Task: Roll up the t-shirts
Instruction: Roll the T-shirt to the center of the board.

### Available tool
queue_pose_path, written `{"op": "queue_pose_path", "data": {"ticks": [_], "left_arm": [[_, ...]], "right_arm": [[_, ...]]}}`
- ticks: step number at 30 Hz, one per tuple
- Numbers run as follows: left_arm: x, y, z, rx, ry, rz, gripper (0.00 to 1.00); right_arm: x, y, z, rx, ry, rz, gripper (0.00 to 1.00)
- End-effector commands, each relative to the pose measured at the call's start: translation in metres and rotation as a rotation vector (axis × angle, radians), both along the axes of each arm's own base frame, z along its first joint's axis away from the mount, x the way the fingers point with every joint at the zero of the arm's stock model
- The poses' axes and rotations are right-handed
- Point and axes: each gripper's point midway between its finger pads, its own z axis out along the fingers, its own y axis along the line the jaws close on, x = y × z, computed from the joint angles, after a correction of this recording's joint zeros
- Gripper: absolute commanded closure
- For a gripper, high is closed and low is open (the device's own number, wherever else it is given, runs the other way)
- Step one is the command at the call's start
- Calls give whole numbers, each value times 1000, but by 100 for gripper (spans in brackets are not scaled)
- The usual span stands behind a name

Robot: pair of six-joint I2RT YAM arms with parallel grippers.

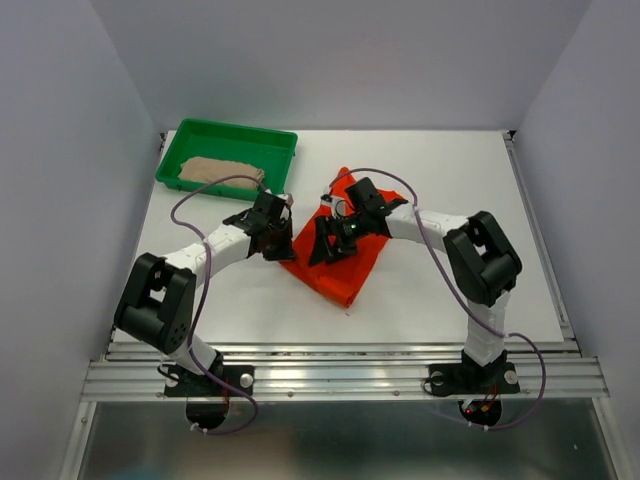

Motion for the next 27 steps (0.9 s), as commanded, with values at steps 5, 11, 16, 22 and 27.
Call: {"op": "queue_pose_path", "data": {"ticks": [5, 11, 16, 22, 27], "left_arm": [[17, -11, 15, -28, -61, -12, 100], [19, -11, 14, -26, -60, -8, 100], [20, -11, 13, -23, -57, -9, 100], [21, -11, 11, -16, -54, -6, 100], [21, -11, 10, -14, -51, -4, 100]], "right_arm": [[7, -30, 18, -204, -243, -95, 9], [-17, -37, 23, -353, -460, -120, 7], [-21, -40, 25, -383, -591, -151, 6], [-31, -39, 19, -424, -657, -109, 6], [-39, -46, 0, -477, -660, -98, 11]]}}
